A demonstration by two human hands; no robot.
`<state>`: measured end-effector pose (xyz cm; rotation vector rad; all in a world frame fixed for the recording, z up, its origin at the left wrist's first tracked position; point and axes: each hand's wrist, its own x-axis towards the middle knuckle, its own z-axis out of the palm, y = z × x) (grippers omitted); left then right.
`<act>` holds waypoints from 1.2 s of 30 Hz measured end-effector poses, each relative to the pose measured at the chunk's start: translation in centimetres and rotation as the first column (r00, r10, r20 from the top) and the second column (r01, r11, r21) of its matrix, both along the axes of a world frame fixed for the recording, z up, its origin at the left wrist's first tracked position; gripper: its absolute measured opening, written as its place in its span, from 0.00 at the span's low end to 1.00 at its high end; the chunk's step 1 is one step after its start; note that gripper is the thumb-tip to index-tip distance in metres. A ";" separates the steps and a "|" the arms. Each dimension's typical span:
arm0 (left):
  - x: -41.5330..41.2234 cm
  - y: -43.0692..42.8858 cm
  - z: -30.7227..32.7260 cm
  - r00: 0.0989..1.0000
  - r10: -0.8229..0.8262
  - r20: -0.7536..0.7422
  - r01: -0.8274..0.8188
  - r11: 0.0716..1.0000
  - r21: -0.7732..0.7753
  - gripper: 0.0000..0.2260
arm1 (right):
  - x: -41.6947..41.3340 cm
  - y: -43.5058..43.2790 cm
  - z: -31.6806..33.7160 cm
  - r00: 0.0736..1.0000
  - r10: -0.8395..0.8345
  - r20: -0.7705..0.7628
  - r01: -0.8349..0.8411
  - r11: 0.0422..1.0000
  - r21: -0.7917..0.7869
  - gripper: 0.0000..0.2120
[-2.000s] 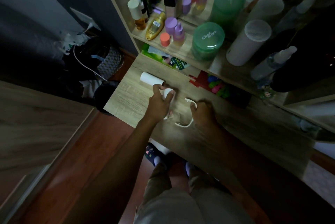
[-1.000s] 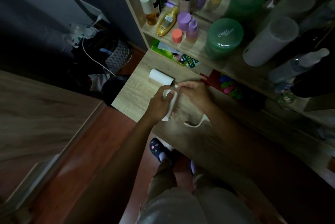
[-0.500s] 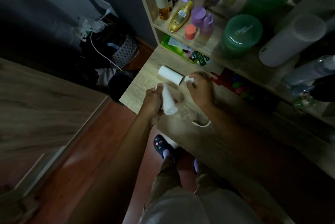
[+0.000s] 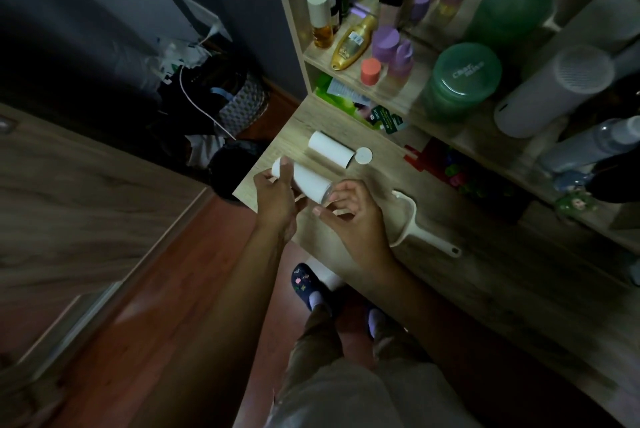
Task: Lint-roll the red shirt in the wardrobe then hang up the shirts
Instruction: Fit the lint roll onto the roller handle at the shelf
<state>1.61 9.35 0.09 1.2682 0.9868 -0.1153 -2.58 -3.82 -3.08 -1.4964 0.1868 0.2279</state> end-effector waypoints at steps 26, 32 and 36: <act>0.5 4.5 0.1 0.996 -0.084 0.015 0.083 0.993 0.078 0.19 | 1.0 4.4 -0.6 0.997 -0.016 0.081 0.038 0.962 -0.271 0.22; 1.0 5.0 0.0 0.994 -0.103 0.030 0.099 0.988 0.117 0.23 | 0.9 4.0 0.3 0.997 -0.059 0.039 0.067 0.967 -0.246 0.19; 1.1 5.0 0.8 0.990 -0.125 0.061 0.116 0.984 0.132 0.20 | 2.1 1.4 0.4 0.988 -0.153 -0.014 0.147 0.967 -0.207 0.15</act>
